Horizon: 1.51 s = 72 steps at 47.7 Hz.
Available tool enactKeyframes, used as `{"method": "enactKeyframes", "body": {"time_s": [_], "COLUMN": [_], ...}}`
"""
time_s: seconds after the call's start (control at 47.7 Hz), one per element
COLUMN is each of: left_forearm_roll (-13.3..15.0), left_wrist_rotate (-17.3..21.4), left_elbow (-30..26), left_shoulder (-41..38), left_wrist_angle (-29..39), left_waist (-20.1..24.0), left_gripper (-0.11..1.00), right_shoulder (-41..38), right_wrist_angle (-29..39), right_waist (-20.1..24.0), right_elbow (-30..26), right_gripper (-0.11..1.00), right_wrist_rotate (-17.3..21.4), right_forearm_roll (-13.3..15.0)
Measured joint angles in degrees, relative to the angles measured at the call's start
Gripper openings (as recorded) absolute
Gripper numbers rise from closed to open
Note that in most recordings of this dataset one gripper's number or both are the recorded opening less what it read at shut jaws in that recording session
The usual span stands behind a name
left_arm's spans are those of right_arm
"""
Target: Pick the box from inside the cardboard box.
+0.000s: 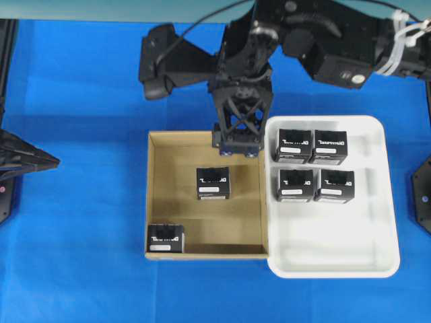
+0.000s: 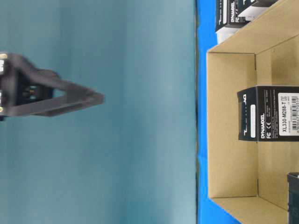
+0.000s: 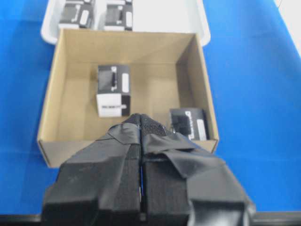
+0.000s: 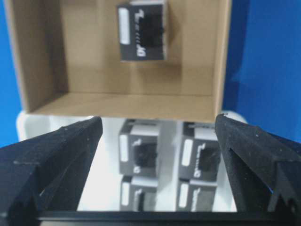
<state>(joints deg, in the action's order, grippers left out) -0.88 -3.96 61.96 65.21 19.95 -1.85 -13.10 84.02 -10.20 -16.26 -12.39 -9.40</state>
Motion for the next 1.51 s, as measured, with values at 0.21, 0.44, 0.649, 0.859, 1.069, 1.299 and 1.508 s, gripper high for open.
{"method": "enactKeyframes", "body": {"time_s": [0.21,0.44,0.649,0.859,1.069,1.299,1.508], "left_forearm_roll": [0.00,0.00,0.00,0.00,0.00,0.00,0.00], "left_wrist_rotate": [0.00,0.00,0.00,0.00,0.00,0.00,0.00], "left_elbow": [0.00,0.00,0.00,0.00,0.00,0.00,0.00], "left_shoulder": [0.00,0.00,0.00,0.00,0.00,0.00,0.00], "left_wrist_angle": [0.00,0.00,0.00,0.00,0.00,0.00,0.00], "left_waist": [0.00,0.00,0.00,0.00,0.00,0.00,0.00], "left_gripper": [-0.07,-0.07,-0.07,-0.07,-0.07,-0.07,-0.07], "right_shoulder": [-1.41,-1.76,-2.99,-4.04,-5.54,-6.94,-8.44], "right_wrist_angle": [-11.78,-23.38,-29.79,-32.70,-33.66,-34.54,-35.86], "right_waist": [2.29,3.87,4.57,4.66,5.19,5.62,5.62], "right_elbow": [8.35,16.44,21.01,22.24,22.41,22.50,23.12], "right_gripper": [0.99,0.99,0.99,0.99,0.99,0.99,0.99], "right_wrist_rotate": [-1.67,-1.49,-0.18,0.88,1.05,1.05,0.88], "right_forearm_roll": [1.14,1.49,1.49,1.49,1.41,1.41,1.41]}}
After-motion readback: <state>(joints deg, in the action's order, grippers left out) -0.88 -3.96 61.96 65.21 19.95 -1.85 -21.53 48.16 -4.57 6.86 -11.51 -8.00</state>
